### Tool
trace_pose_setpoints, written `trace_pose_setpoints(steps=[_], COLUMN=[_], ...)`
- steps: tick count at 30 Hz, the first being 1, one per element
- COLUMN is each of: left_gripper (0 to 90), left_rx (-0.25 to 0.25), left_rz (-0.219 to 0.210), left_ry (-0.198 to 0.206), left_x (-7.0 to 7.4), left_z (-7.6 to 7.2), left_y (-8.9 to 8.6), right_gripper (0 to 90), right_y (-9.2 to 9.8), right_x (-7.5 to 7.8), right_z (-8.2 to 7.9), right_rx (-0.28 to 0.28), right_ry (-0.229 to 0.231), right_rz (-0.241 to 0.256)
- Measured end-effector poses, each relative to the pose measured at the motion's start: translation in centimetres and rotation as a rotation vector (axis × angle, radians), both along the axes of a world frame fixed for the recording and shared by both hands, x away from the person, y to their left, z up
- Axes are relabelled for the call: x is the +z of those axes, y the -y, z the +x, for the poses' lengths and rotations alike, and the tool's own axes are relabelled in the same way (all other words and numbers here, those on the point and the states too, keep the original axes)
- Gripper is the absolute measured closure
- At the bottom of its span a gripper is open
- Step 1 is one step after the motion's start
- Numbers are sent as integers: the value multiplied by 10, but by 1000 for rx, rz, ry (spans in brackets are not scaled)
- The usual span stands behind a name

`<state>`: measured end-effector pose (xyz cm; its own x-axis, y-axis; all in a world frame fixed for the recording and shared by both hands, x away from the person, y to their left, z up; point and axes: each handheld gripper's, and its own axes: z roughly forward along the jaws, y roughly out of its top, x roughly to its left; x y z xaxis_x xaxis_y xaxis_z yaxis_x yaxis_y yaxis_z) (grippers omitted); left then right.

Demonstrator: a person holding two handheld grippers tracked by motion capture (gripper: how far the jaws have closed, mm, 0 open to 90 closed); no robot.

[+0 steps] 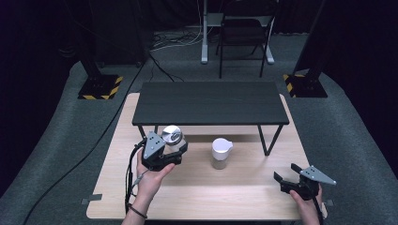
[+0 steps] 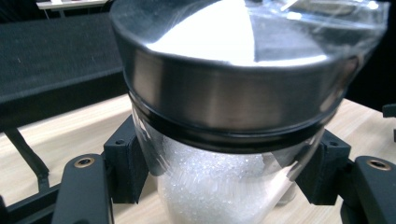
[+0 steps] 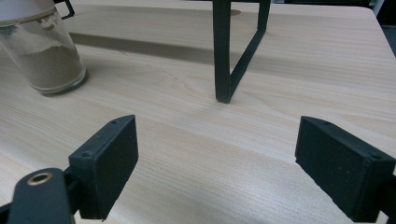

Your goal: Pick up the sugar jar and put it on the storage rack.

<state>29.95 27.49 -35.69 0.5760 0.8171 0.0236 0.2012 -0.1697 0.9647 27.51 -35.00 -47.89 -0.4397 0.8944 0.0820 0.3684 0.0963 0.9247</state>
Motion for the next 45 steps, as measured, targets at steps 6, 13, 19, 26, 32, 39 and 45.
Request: trace_pose_setpoints(steps=[6, 13, 19, 26, 32, 39, 45], left_gripper=[307, 307, 307, 307, 307, 307, 307], left_rx=[0, 5, 16, 50, 81, 84, 105], left_rz=[-1, -12, -10, 10, 42, 95, 109], left_ry=[14, 30, 40, -3, -53, -114, -155], left_x=[12, 30, 49, 73, 92, 109, 111], left_z=[2, 6, 13, 38, 66, 94, 109], left_y=[2, 2, 3, 13, 27, 43, 51], right_gripper=[122, 122, 122, 122, 122, 121, 122], right_y=[0, 0, 0, 0, 1, 1, 1], right_x=[0, 0, 0, 0, 0, 0, 0], right_z=[0, 0, 1, 1, 1, 2, 2], right_rx=[0, 1, 1, 1, 3, 5, 6], right_ry=[-1, -2, -3, -4, -5, -5, -5], right_rz=[0, 0, 0, 2, 2, 4, 4])
